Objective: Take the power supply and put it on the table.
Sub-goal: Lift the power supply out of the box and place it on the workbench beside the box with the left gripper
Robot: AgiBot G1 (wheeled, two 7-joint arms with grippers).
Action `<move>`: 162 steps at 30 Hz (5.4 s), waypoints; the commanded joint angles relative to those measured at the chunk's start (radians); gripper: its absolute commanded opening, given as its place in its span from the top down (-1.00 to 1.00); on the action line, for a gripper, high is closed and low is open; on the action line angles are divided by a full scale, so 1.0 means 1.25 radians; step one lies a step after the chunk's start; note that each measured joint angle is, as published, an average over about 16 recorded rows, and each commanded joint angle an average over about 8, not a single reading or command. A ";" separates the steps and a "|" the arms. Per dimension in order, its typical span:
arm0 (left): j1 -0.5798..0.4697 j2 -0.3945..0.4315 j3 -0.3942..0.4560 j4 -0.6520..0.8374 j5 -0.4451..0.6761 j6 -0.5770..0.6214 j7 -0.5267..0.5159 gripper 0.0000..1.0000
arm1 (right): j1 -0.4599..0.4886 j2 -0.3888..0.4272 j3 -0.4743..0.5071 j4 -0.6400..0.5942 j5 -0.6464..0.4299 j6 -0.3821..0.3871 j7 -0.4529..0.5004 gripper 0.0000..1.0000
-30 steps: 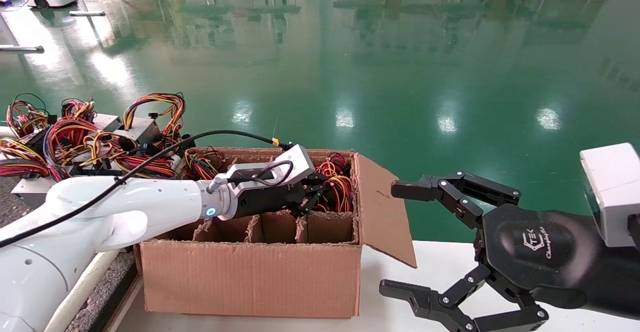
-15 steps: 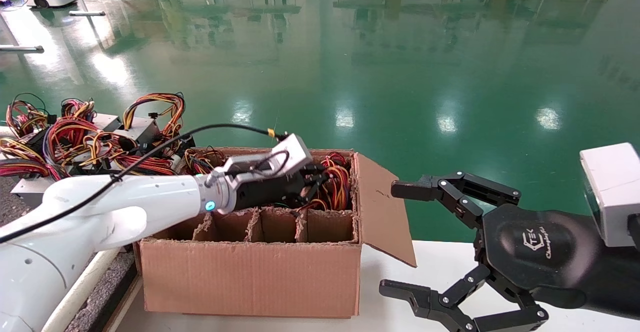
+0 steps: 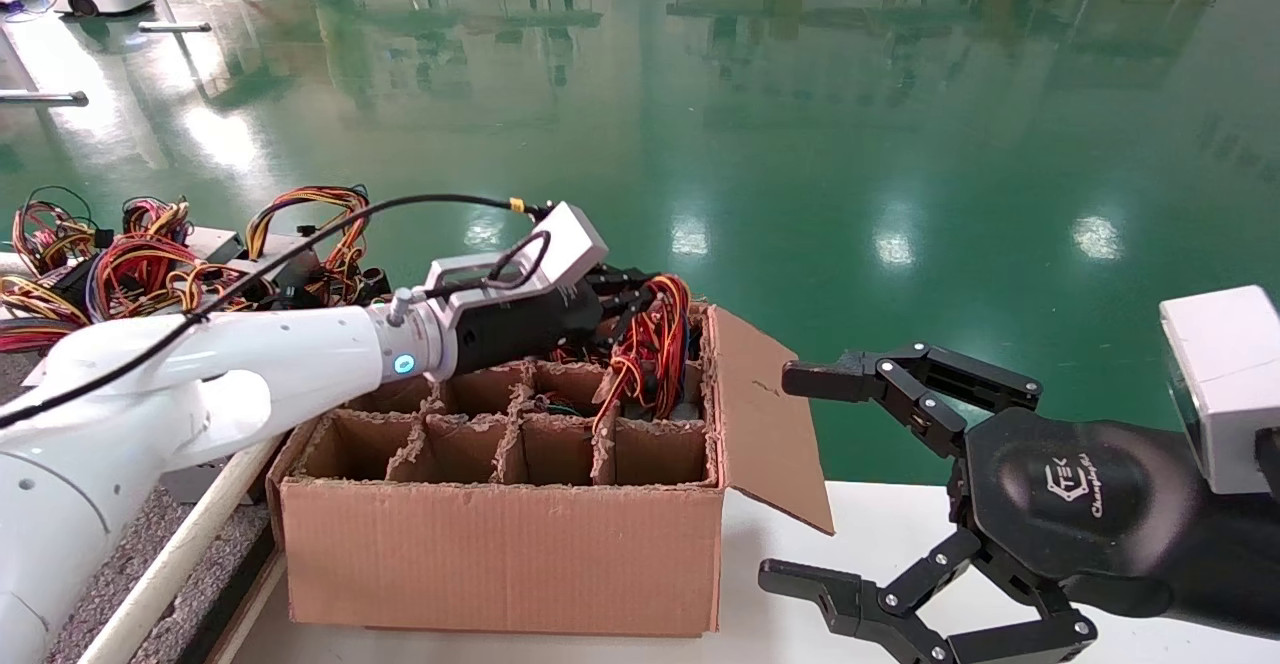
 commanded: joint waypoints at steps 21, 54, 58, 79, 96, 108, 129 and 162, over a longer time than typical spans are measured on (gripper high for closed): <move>-0.109 -0.028 -0.031 0.072 -0.075 0.128 -0.021 1.00 | 0.000 0.000 0.000 0.000 0.000 0.000 0.000 -1.00; -0.410 -0.218 -0.061 0.178 -0.113 -0.069 -0.009 1.00 | 0.000 0.000 0.000 0.000 0.000 0.000 0.000 -1.00; -0.426 -0.251 -0.056 0.181 -0.107 -0.110 -0.002 1.00 | 0.000 0.000 0.000 0.000 0.000 0.000 0.000 -1.00; -0.489 -0.463 -0.021 0.179 -0.061 -0.197 0.007 1.00 | 0.000 0.000 0.000 0.000 0.000 0.000 0.000 -1.00; -0.488 -0.577 0.038 0.191 0.023 -0.207 -0.026 1.00 | 0.000 0.000 0.000 0.000 0.000 0.000 0.000 -1.00; -0.439 -0.586 0.049 0.195 0.042 -0.215 -0.068 1.00 | 0.000 0.000 0.000 0.000 0.000 0.000 0.000 -1.00; -0.426 -0.583 0.048 0.198 0.041 -0.198 -0.065 1.00 | 0.000 0.000 0.000 0.000 0.000 0.000 0.000 -1.00; -0.228 -0.489 -0.011 0.181 -0.039 -0.316 -0.012 1.00 | 0.000 0.000 0.000 0.000 0.000 0.000 0.000 -1.00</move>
